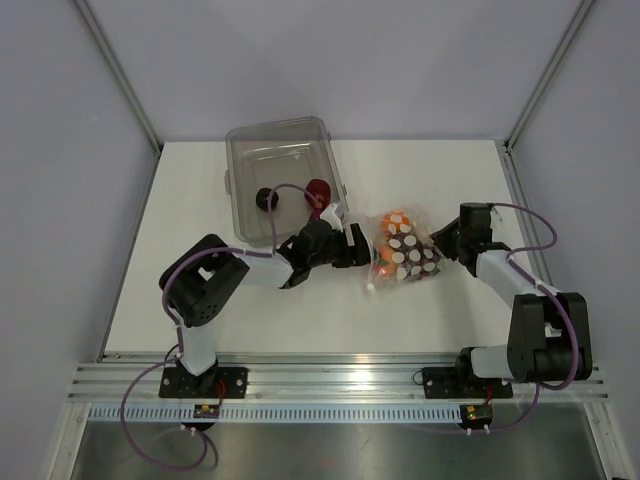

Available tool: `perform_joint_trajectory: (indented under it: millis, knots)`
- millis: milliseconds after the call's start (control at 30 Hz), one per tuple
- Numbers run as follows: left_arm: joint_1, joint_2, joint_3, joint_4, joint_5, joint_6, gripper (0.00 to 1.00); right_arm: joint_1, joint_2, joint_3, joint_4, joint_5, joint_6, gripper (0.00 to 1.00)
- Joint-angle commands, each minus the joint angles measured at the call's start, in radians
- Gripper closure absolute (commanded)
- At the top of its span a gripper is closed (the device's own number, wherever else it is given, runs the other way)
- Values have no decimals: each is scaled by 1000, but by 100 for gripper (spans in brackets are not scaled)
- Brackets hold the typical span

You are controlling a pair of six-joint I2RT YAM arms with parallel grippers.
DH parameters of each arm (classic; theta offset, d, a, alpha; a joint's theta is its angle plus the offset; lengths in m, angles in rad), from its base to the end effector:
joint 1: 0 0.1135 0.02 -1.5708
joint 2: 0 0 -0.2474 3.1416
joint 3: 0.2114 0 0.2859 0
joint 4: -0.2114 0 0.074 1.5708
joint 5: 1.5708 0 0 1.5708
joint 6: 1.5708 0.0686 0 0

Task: Open the zip-top bag and remove the fake food
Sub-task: Pick up the fake fruit from the zipper food storage bag.

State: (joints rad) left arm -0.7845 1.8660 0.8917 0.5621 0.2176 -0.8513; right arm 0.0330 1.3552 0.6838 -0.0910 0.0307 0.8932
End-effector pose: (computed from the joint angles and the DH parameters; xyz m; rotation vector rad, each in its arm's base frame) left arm 0.2923 -0.3127 0.0962 0.0837 2.2059 -1.2156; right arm 0.3262 0.0087 0.1298 1.0032 2.1495 0.4207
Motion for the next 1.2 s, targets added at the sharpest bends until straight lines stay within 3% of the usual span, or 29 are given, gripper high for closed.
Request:
perform_joint_trajectory:
  millis: [0, 167, 667, 933, 1167]
  knots:
    - [-16, 24, 53, 79, 39, -9, 16, 11, 5, -4, 39, -26, -7, 68]
    - [-27, 44, 70, 85, 48, -8, 9, 19, 9, -7, 43, -25, -10, 68]
    - [-51, 93, 118, 24, 25, 5, 1, 25, 58, -10, 62, -64, 4, 68]
    - [-61, 122, 145, -2, 20, 17, 2, 27, 64, -10, 66, -72, 4, 69]
    - [-61, 147, 170, -31, 28, 17, 12, 27, 59, -10, 63, -75, 3, 69]
